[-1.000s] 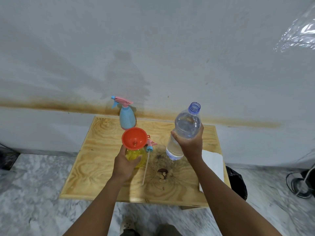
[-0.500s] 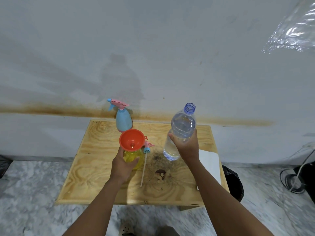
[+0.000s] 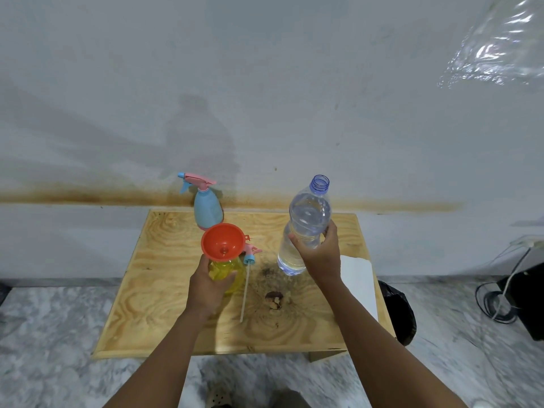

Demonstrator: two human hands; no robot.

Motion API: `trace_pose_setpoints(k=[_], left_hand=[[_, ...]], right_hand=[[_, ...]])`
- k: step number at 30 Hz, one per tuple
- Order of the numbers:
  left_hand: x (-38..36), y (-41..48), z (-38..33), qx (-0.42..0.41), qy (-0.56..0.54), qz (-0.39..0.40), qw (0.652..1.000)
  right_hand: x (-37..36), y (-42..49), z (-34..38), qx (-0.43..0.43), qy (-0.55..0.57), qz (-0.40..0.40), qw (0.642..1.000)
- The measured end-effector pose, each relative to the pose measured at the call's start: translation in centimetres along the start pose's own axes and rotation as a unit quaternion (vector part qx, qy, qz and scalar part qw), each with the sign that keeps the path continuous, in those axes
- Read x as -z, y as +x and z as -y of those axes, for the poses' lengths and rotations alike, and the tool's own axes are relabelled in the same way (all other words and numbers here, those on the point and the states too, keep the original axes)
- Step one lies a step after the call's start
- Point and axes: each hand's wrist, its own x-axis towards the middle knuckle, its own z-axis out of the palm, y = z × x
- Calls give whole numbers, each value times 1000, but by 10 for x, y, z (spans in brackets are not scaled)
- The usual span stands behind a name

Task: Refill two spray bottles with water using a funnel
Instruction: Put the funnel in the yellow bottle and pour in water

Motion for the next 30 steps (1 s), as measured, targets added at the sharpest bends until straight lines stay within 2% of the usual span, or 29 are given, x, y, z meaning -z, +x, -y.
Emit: trace_pose_setpoints(k=[5,8,12,17,25,30], left_hand=[[2,1,0,-4,0,2,1000],[3,0,-2,-11,8,4,1000],[5,-1,-5,-15,16,4,1000],[6,-1,-5,-12,21,-2,1000],[6,0,-7,-19,77,-18,997],[6,0,-6,-21,89,-20,996]], right_hand=[[-19,-38,3,-124,-66,-80,987],[-38,-66,12,-173,-54,13,983],[-58,-67,40,-105,11,130,986],[-77,-42,66,-62,-69,227,970],[-85,-29,71,-20,-79,207,975],[-82,-26,69,-25,-66,231,970]])
